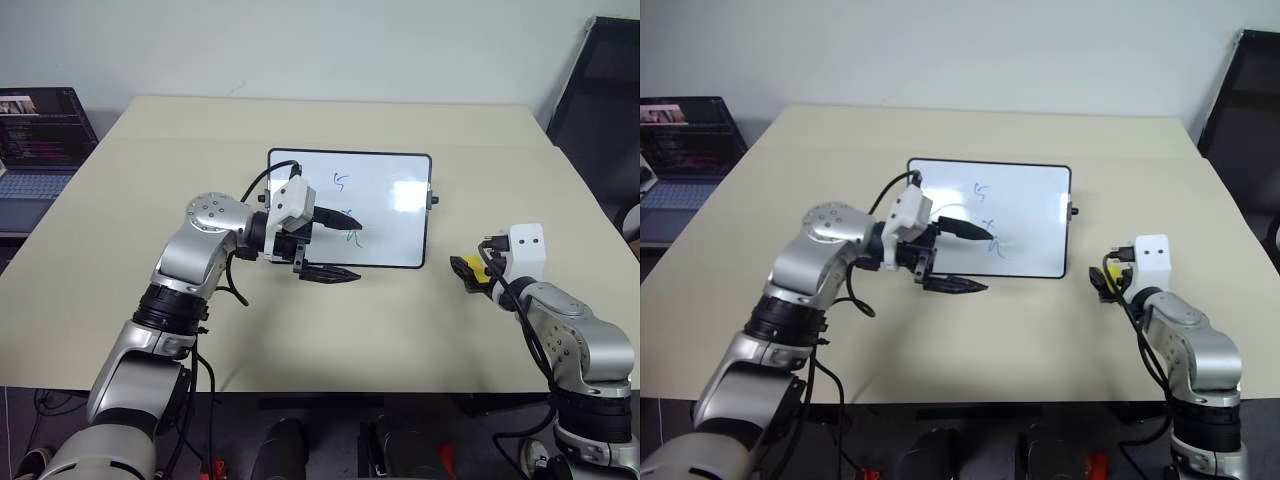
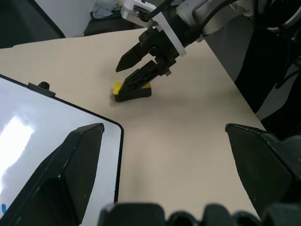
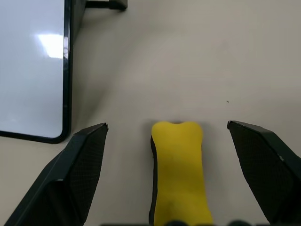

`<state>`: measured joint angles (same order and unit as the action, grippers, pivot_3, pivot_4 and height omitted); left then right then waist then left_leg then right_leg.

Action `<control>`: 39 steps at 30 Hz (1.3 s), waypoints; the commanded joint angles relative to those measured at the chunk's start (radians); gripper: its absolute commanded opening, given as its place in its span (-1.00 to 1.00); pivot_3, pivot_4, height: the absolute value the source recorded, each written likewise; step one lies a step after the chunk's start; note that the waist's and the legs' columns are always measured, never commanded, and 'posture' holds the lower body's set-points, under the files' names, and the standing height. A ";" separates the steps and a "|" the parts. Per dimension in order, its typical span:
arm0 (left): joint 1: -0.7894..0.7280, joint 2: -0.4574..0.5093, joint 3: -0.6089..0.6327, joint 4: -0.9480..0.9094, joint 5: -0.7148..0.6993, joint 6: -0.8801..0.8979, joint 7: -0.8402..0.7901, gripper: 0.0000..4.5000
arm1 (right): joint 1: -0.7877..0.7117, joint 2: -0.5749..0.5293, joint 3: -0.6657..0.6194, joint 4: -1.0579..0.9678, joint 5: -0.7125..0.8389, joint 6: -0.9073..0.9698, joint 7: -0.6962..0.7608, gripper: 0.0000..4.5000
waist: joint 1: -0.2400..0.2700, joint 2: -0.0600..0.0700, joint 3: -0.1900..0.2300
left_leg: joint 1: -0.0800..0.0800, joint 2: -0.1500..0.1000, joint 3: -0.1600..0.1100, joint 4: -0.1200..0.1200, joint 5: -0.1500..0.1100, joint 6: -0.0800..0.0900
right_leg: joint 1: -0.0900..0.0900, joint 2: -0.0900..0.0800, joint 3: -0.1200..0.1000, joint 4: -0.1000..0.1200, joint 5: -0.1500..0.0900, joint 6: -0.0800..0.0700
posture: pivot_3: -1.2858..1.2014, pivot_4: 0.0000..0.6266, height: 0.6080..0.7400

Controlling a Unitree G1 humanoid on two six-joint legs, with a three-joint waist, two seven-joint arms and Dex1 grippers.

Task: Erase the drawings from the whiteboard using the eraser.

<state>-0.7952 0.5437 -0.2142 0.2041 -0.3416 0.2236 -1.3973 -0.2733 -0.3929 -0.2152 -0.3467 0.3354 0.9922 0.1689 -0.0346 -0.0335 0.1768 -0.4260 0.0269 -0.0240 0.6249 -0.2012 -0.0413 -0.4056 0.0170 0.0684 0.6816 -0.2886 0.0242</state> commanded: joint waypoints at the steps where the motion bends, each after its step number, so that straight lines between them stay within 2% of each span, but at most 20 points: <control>1: -0.014 -0.002 0.014 0.003 0.002 -0.031 -0.019 1.00 | 0.007 -0.012 -0.007 -0.006 -0.005 -0.028 0.014 0.98 | 0.000 0.000 0.000 | 0.000 0.000 0.000 0.000 0.000 0.000 | 0.000 0.000 0.000 0.000 0.000 0.000 | 0.03 -0.52 1.00; 11: 0.001 -0.013 0.013 0.003 0.015 -0.055 -0.003 1.00 | 0.015 -0.015 0.002 0.037 -0.020 -0.037 0.030 0.98 | 0.000 0.000 0.000 | 0.000 0.000 0.000 0.001 0.000 0.000 | 0.000 0.000 0.000 0.001 0.000 0.000 | 0.03 -0.52 1.00; 14: 0.001 -0.017 0.014 0.000 0.016 -0.054 0.001 1.00 | 0.015 -0.012 0.000 0.049 -0.025 -0.038 0.030 0.73 | 0.000 0.000 0.000 | 0.000 0.000 0.000 0.001 0.000 0.000 | 0.000 0.000 0.000 0.001 0.000 0.000 | 0.03 -0.52 1.00; 22: 0.007 -0.019 0.018 -0.013 0.017 -0.043 0.016 1.00 | 0.019 -0.004 0.002 0.048 -0.033 -0.041 0.030 -0.51 | 0.000 0.000 0.000 | 0.000 0.000 0.000 0.002 0.000 0.000 | 0.000 0.000 0.000 0.001 0.001 -0.001 | 0.03 -0.52 1.00; 23: 0.014 -0.016 0.019 -0.019 0.018 -0.039 0.024 1.00 | 0.020 -0.002 0.000 0.042 -0.032 -0.040 0.028 -0.58 | 0.000 0.000 0.000 | 0.000 0.000 0.000 0.002 0.000 0.000 | 0.000 0.000 0.000 0.001 0.001 -0.001 | 0.03 -0.52 1.00; 29: 0.114 0.002 0.051 -0.116 0.043 0.024 0.159 1.00 | 0.044 -0.002 -0.010 -0.047 -0.027 -0.040 0.029 -0.58 | 0.000 0.000 0.000 | 0.000 0.001 -0.001 0.002 0.000 0.000 | 0.000 0.000 0.000 0.002 0.002 -0.001 | 0.03 -0.52 1.00; 34: 0.213 -0.017 0.134 -0.265 0.033 0.195 0.396 1.00 | 0.096 -0.009 0.008 -0.186 -0.055 -0.087 0.020 -0.58 | 0.001 0.000 0.000 | -0.001 0.002 -0.001 0.003 0.000 0.000 | 0.000 -0.001 0.000 0.002 0.002 -0.001 | 0.03 -0.52 1.00; 39: 0.276 -0.006 0.174 -0.382 0.078 0.349 0.590 1.00 | 0.135 -0.031 0.110 -0.293 -0.091 -0.157 0.045 -0.58 | 0.001 0.000 0.000 | 0.000 0.002 -0.002 0.004 0.000 0.000 | 0.001 -0.001 0.000 0.003 0.000 0.003 | 0.03 -0.52 1.00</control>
<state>-0.5176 0.5301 -0.0696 -0.1181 -0.2819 0.5285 -0.8736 -0.1276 -0.4227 -0.1309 -0.5771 0.2482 0.8684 0.1998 -0.0341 -0.0333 0.1764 -0.4262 0.0287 -0.0257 0.6291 -0.2012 -0.0413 -0.4047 0.0163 0.0687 0.6845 -0.2886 0.0272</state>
